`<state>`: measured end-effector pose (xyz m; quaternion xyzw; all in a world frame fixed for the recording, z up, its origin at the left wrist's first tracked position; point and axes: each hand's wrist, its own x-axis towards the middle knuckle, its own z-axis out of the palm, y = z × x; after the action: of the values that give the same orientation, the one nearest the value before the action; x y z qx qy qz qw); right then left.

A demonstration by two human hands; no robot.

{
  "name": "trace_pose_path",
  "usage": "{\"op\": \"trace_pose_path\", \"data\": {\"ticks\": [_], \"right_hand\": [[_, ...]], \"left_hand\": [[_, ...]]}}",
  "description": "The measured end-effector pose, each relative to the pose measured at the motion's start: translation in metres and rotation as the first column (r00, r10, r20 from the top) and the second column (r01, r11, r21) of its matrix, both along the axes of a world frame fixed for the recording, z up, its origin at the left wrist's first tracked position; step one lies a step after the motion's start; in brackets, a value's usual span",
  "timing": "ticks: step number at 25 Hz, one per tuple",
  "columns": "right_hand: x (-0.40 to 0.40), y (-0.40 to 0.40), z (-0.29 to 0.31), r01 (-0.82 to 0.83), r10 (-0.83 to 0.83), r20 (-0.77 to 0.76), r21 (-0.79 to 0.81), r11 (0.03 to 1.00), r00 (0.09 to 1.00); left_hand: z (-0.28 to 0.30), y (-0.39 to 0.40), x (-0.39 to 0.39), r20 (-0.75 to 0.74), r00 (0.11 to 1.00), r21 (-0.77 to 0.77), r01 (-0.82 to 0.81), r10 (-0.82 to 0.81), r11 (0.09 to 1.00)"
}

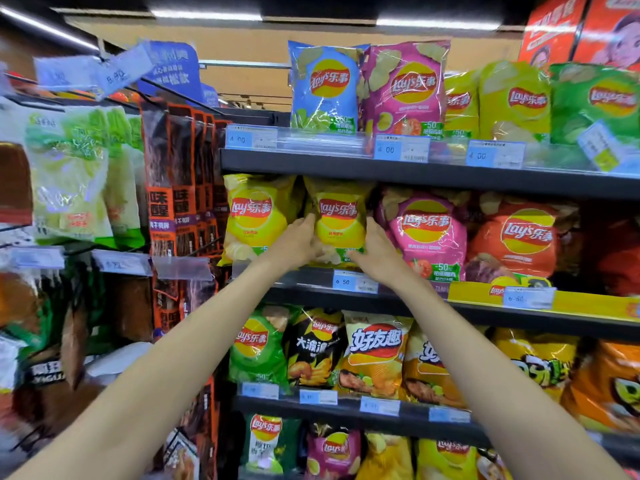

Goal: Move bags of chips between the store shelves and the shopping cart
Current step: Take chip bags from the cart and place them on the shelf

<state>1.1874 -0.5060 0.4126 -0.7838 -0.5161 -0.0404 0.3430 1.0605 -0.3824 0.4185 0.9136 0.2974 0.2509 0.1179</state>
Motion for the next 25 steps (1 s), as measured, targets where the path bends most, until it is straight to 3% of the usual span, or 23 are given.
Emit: {"op": "trace_pose_path", "data": {"ticks": [4,8,15,21,25], "right_hand": [[-0.016,-0.035,0.000,-0.042,0.045,0.067,-0.042,0.998,0.997],[-0.046,-0.075,-0.018,-0.131,0.161,0.175,-0.172,0.976,0.971],[-0.124,-0.116,-0.079,-0.341,0.402,0.233,-0.261,0.903,0.886],[-0.230,-0.115,-0.122,-0.574,0.647,0.250,-0.310,0.758,0.720],[-0.347,-0.111,-0.144,-0.711,0.811,0.182,-0.401,0.578,0.556]], "left_hand": [[-0.005,-0.027,-0.030,-0.033,0.997,0.068,-0.064,0.066,0.996],[-0.036,-0.079,-0.072,-0.068,0.976,0.254,-0.185,0.208,0.949],[-0.100,-0.159,-0.178,-0.155,0.907,0.228,-0.352,0.391,0.908],[-0.134,-0.217,-0.302,-0.250,0.759,0.240,-0.552,0.601,0.798],[-0.159,-0.261,-0.423,-0.290,0.594,0.212,-0.725,0.751,0.655]]}}
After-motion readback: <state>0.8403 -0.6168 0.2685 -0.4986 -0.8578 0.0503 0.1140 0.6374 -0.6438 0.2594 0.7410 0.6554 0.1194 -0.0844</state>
